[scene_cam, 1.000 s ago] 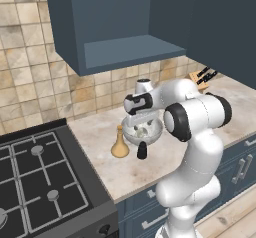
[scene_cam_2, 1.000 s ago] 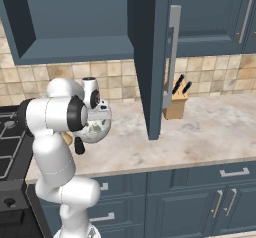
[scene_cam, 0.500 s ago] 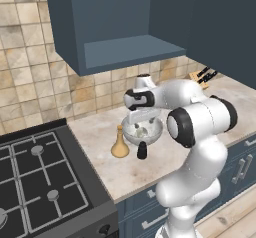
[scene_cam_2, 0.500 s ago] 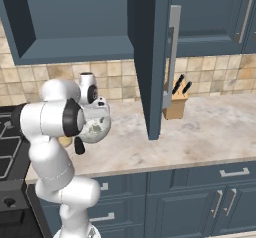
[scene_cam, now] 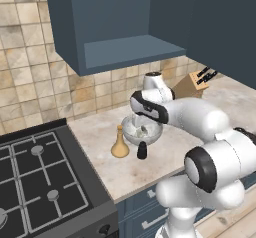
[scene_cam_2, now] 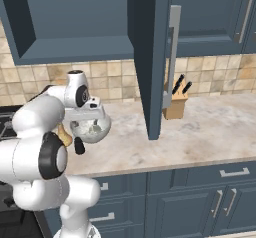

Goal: Retrieve the bottle and the shaker from the cabinet and place them next to the mixing bowl on the counter. Then add garlic from the fridge to the mixing bowl.

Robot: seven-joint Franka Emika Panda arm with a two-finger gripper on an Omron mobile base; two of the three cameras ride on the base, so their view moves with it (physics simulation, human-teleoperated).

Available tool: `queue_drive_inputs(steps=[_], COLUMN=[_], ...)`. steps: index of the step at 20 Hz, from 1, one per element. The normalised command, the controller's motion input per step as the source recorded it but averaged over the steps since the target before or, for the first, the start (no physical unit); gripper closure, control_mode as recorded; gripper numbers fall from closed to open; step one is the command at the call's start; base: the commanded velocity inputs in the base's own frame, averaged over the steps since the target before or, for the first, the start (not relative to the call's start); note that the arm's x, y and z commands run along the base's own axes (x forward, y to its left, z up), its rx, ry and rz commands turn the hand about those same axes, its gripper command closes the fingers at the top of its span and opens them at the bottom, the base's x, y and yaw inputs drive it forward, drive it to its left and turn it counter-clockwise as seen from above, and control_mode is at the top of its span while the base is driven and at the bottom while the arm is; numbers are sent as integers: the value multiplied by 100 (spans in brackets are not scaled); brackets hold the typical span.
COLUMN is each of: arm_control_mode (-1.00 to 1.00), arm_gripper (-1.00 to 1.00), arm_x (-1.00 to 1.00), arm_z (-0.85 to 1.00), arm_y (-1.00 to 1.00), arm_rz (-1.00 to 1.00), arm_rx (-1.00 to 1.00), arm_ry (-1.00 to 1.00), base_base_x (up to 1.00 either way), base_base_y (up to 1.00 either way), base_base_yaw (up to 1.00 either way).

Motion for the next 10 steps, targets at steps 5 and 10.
queue_drive_inputs(steps=[5, 10], arm_control_mode=[-100, -100], arm_gripper=[-100, -100], arm_x=[-100, -76], arm_z=[41, 10], arm_y=[-7, -15], arm_rz=[-6, -10], arm_rx=[1, 0], arm_ry=[-1, -1], base_base_x=[0, 0], base_base_y=[0, 0], base_base_yaw=[0, 0])
